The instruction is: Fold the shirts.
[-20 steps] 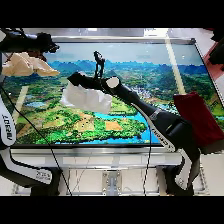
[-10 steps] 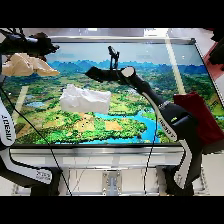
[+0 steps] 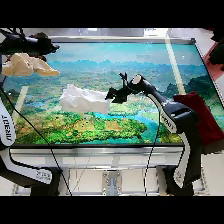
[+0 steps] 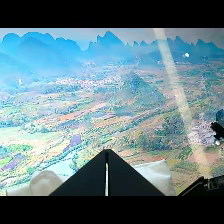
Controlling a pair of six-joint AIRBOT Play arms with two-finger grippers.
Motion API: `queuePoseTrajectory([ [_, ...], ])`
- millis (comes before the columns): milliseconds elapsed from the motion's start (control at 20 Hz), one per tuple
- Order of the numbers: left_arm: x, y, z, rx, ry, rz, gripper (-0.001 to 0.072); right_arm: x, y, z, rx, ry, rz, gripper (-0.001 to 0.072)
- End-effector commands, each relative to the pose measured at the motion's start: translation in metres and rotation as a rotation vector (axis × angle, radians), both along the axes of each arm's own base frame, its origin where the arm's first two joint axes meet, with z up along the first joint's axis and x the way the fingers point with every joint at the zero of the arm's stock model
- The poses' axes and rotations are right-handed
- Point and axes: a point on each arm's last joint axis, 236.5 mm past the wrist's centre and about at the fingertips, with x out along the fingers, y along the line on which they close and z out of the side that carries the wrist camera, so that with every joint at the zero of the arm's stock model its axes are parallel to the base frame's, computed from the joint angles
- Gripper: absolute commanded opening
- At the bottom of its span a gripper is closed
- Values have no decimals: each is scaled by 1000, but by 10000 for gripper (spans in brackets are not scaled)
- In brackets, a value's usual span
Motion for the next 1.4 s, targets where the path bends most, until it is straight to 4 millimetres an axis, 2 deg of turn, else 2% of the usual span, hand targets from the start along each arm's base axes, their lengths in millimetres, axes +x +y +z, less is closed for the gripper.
queuePoseTrajectory([
  [0,-2,0,-1,23,-5,-24,17,1,34,-4,127,30,-64,553],
  [50,-2,0,-1,23,-5,-24,17,8,46,7,184,-8,-77,513],
  [100,-2,0,-1,23,-5,-24,17,14,60,25,266,-55,-83,381],
  [200,-2,0,-1,23,-4,-25,16,32,77,69,427,-190,-84,43],
  [250,-3,-1,-2,23,0,-27,16,42,76,88,471,-226,-97,36],
  [350,-7,-2,-5,26,18,-38,16,65,54,118,480,-296,-125,35],
  [450,-10,-3,-8,28,35,-49,16,90,5,143,403,-364,-169,34],
  [500,-12,-4,-9,28,40,-52,16,100,-29,154,337,-390,-196,34],
  [600,-12,-4,-9,28,43,-53,15,109,-104,175,175,-438,-242,34],
  [700,-12,-4,-9,27,42,-53,15,107,-186,195,-17,-464,-309,34],
  [850,-12,-4,-9,24,43,-51,15,76,-307,222,-281,-455,-411,34],
  [1000,-12,-7,-7,5,42,-53,15,22,-404,237,-478,-369,-501,34],
  [1100,-12,-12,-3,-19,37,-61,15,-22,-452,239,-578,-268,-543,34],
  [1200,-13,-18,0,-47,34,-73,15,-69,-493,232,-692,-136,-577,34],
  [1250,-14,-22,1,-55,33,-80,15,-93,-511,227,-749,-62,-590,34],
  [1350,-15,-27,1,-56,34,-91,15,-139,-535,215,-818,93,-597,33],
])
